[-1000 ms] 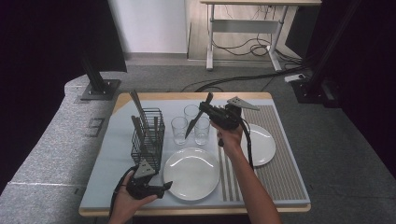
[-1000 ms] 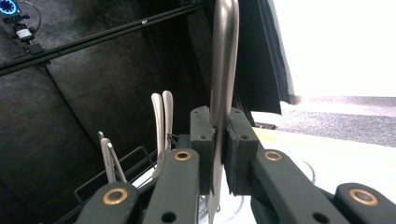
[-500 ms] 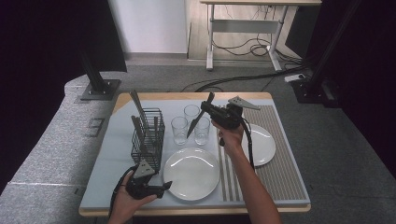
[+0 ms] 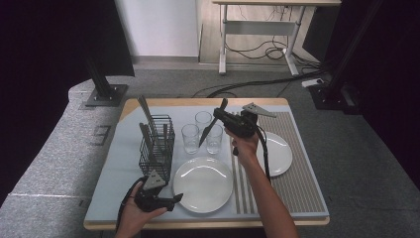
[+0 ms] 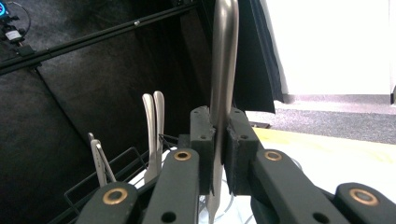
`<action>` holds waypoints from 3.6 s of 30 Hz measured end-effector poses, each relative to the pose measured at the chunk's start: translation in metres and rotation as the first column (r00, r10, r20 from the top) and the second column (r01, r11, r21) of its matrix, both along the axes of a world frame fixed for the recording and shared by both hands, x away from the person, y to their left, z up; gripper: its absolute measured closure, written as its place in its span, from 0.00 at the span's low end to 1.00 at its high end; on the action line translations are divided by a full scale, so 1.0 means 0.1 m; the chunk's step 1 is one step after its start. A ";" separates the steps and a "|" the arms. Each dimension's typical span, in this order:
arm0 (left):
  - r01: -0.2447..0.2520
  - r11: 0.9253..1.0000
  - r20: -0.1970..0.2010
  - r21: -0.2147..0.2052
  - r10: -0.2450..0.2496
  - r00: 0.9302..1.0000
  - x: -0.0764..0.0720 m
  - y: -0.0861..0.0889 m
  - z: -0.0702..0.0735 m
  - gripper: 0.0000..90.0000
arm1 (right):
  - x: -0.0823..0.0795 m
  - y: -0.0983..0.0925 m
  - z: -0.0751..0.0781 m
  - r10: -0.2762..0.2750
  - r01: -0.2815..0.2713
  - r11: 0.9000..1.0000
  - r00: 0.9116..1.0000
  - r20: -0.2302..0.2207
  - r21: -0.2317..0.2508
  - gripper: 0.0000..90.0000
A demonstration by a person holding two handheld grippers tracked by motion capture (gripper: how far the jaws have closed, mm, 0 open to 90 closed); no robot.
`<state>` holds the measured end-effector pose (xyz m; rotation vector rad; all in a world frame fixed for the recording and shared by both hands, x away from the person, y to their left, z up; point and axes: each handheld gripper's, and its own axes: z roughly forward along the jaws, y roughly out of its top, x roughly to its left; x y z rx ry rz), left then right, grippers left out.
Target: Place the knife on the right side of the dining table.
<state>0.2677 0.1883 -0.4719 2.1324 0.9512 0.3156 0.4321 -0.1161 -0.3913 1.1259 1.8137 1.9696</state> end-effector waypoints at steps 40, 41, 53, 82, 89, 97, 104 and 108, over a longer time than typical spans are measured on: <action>-0.004 1.000 -0.002 0.001 0.004 1.000 0.01 0.00 -0.01 0.28 | 0.05 -0.17 -0.08 -0.051 0.051 0.999 0.998 -0.022 -0.004 0.93; -0.005 1.000 -0.002 0.001 0.005 1.000 0.01 0.00 -0.01 0.28 | 0.04 -0.17 -0.07 -0.052 0.052 0.999 0.998 -0.019 -0.002 0.93; -0.004 1.000 -0.002 0.000 0.004 1.000 0.01 0.00 0.00 0.28 | -0.01 -0.18 -0.02 -0.038 0.039 0.999 0.999 -0.007 0.016 0.93; -0.003 1.000 -0.004 0.000 0.003 1.000 0.01 -0.01 -0.01 0.28 | -0.04 -0.27 0.05 -0.058 0.058 0.998 0.998 0.001 0.025 0.93; -0.002 1.000 -0.005 0.001 0.002 1.000 0.01 -0.01 -0.01 0.28 | -0.04 -0.29 0.05 -0.061 0.061 0.998 0.998 0.003 0.022 0.93; -0.003 1.000 -0.004 0.001 0.003 1.000 0.00 -0.01 -0.01 0.28 | -0.05 -0.30 0.06 -0.063 0.063 0.998 0.998 0.003 0.012 0.93; -0.003 1.000 -0.004 0.001 0.003 1.000 0.01 -0.01 -0.01 0.28 | -0.07 -0.36 0.06 -0.069 0.069 0.997 0.998 0.004 0.014 0.93; -0.002 1.000 -0.005 0.001 0.002 1.000 0.01 -0.01 -0.01 0.28 | -0.08 -0.40 0.06 -0.075 0.075 0.997 0.997 0.003 0.010 0.93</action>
